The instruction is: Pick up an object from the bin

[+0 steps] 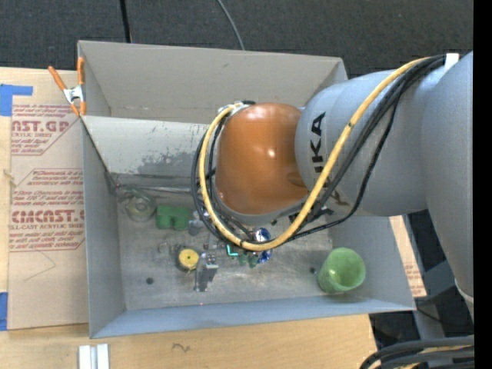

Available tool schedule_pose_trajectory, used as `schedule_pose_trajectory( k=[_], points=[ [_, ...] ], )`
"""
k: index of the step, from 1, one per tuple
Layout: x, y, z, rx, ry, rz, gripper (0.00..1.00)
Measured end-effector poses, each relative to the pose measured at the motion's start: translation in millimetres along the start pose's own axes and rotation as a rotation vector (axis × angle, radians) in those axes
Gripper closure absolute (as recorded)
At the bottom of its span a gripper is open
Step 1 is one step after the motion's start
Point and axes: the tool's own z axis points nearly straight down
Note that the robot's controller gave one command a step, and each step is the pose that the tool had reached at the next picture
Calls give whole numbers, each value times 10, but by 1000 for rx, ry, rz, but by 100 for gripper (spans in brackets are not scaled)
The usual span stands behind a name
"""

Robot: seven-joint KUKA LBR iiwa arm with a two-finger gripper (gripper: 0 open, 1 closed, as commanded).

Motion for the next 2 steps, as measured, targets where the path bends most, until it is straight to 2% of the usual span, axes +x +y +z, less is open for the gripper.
schedule_pose_trajectory(
  k=[1,2],
  points=[
    [-308,-341,1159,-4,-14,89,0],
    [-294,-322,1127,-5,-7,85,100]
  ],
)
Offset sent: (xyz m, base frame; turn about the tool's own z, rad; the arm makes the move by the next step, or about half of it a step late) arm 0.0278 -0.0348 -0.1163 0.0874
